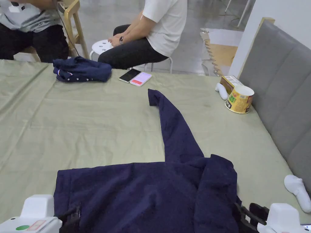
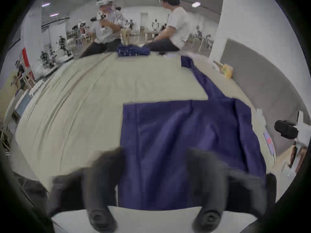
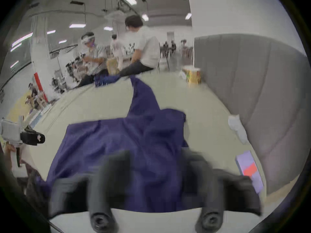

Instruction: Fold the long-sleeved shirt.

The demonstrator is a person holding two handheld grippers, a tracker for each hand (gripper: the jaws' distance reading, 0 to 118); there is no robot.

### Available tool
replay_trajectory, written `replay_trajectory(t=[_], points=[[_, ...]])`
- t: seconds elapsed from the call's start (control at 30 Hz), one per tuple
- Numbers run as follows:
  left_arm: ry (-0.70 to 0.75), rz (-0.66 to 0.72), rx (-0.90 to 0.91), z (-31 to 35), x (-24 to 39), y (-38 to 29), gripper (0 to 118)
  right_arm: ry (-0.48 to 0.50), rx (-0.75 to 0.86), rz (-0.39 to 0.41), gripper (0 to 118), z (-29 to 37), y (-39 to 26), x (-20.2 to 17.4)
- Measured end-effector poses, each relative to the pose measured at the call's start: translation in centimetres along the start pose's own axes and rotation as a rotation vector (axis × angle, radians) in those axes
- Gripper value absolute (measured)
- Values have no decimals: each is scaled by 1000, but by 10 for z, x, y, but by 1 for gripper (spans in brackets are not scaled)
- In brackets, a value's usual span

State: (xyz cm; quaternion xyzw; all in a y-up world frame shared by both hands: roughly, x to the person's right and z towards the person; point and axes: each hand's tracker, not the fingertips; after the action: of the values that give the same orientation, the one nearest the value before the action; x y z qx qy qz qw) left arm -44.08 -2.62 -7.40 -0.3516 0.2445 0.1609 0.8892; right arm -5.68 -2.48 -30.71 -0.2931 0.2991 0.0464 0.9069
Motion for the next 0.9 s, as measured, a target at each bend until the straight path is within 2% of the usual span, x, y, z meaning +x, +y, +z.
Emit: replay_trajectory(t=[0.03, 0.07, 0.17, 0.27, 0.3, 0.33, 0.4, 0.5, 0.53, 0.57, 0.67, 0.73, 0.8, 0.87, 0.9], points=[[9, -8, 26, -13, 8, 5, 36, -34, 20, 12, 14, -16, 6, -7], [42, -15, 41, -27, 17, 10, 7, -44, 35, 16, 0, -32, 12, -13], [-5, -25, 35, -58, 28, 31, 4, 3, -5, 1, 0, -82, 30, -23], [3, -42, 42, -86, 37, 49, 4, 20, -4, 27, 0, -139, 62, -34], [6, -46, 43, -94, 39, 54, 4, 37, 1, 23, 11, -158, 73, -35], [-3, -51, 45, -103, 41, 61, 4, 69, -1, 23, 38, -184, 87, -38], [-11, -47, 48, -122, 45, 74, 4, 94, -25, 25, 116, -238, 116, -44], [-18, -47, 55, -146, 52, 91, 4, 90, -59, 43, 116, -317, 154, -58], [-41, -51, 62, -155, 54, 95, 4, 108, -90, 73, 116, -345, 166, -62], [-45, -52, 65, -163, 57, 99, 4, 80, -80, 76, 116, -370, 177, -68], [-42, -47, 59, -186, 62, 113, 4, 71, -110, 40, 116, -432, 203, -64], [-106, -36, 56, -195, 62, 118, 4, 10, -140, 26, 116, -463, 215, -66], [-63, -62, 63, -204, 65, 123, 4, 7, -196, 21, 112, -489, 223, -61], [-69, -71, 65, -207, 63, 126, 4, 46, -259, -1, 99, -511, 225, -59], [-53, -69, 69, -206, 63, 126, 4, 45, -279, -13, 70, -511, 223, -59]])
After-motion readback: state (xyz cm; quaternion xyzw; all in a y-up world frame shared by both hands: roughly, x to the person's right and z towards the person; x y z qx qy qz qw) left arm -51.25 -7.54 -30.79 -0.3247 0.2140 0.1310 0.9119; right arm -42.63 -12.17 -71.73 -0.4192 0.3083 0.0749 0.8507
